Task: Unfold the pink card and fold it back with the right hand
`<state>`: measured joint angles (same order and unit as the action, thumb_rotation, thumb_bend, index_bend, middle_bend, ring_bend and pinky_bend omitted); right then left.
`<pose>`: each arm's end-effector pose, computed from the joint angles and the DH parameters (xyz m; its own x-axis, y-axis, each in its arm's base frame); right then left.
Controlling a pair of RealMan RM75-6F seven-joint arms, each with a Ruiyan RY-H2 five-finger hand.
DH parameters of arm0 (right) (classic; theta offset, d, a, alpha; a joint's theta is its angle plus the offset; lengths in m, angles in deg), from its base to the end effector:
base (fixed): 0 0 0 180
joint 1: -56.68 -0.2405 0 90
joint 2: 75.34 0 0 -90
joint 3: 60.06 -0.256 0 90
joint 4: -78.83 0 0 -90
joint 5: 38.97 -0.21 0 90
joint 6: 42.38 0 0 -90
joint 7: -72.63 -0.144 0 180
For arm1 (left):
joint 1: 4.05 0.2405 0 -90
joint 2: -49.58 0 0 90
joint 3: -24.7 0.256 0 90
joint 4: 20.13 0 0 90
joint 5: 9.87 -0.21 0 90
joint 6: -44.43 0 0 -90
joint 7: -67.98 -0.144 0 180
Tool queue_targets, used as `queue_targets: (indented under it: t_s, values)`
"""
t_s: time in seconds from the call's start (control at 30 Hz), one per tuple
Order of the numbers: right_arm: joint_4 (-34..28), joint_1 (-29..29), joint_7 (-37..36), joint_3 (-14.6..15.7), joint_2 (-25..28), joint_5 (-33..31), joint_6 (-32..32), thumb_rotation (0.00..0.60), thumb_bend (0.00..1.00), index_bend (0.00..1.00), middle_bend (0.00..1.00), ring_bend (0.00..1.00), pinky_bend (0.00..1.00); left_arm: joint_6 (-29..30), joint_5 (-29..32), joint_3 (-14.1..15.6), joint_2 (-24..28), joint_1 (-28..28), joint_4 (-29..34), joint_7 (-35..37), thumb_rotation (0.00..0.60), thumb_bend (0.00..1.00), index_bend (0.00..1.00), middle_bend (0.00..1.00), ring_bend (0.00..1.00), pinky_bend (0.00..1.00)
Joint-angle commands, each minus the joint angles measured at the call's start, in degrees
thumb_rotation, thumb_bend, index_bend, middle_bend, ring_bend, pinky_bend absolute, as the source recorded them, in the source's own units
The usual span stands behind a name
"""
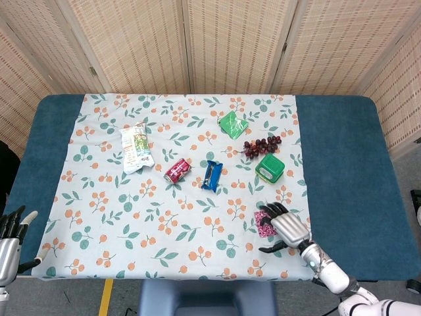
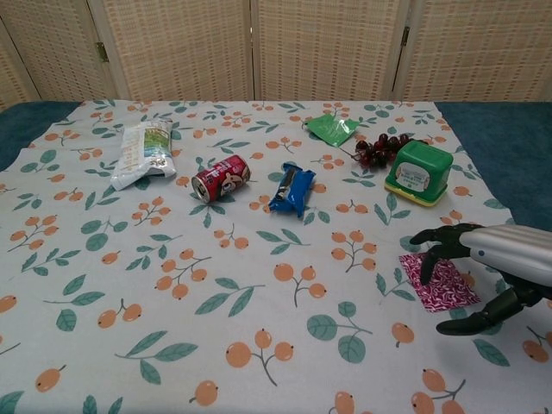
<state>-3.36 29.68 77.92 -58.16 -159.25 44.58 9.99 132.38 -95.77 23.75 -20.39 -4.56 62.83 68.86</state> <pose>-0.2550 -0.2461 -0.0220 0.4775 -0.4749 0.7392 -0.8677 -0.3871 0.3118 -0.3454 0.1501 0.1435 0.4391 0.0142 0.8983 0.8961 0.0658 -0.4390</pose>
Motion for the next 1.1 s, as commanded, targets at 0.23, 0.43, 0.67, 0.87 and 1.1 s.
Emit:
queue_targets:
  t_s: [0.23, 0.43, 0.67, 0.87, 1.1]
  values:
    - [0.63, 0.54, 0.36, 0.31, 0.69, -1.2, 0.41, 0.288, 0.11, 0.33, 0.1, 0.0, 0.0, -0.1, -0.04, 0.0, -0.08, -0.02, -0.17, 0.06, 0.6, 0.28, 0.17, 0.02, 0.06, 0.0]
    - [1.3, 1.7, 0.15, 0.56, 2.28, -2.43, 1.42, 0.292, 0.11, 0.33, 0.1, 0.0, 0.0, -0.12, -0.18, -0.01, -0.22, -0.09, -0.15, -0.05, 0.6, 0.28, 0.17, 0.02, 0.06, 0.0]
    - [2.2, 3.06, -0.39, 0.66, 3.64, -3.48, 2.71, 0.298, 0.11, 0.33, 0.1, 0.0, 0.0, -0.1, -0.17, -0.01, -0.24, -0.06, -0.01, -0.2, 0.6, 0.28, 0.17, 0.02, 0.06, 0.0]
    - [1.88, 4.18, -1.1, 0.85, 5.02, -3.43, 4.11, 0.302, 0.11, 0.33, 0.1, 0.0, 0.0, -0.02, -0.21, 0.02, -0.25, 0.01, -0.01, -0.23, 0.6, 0.28, 0.17, 0.02, 0.06, 0.0]
    - [0.17, 3.65, -1.67, 1.22, 4.56, -0.9, 4.37, 0.302, 0.11, 0.33, 0.1, 0.0, 0.0, 0.0, -0.42, 0.06, -0.28, -0.04, 0.16, -0.39, 0.6, 0.28, 0.17, 0.02, 0.06, 0.0]
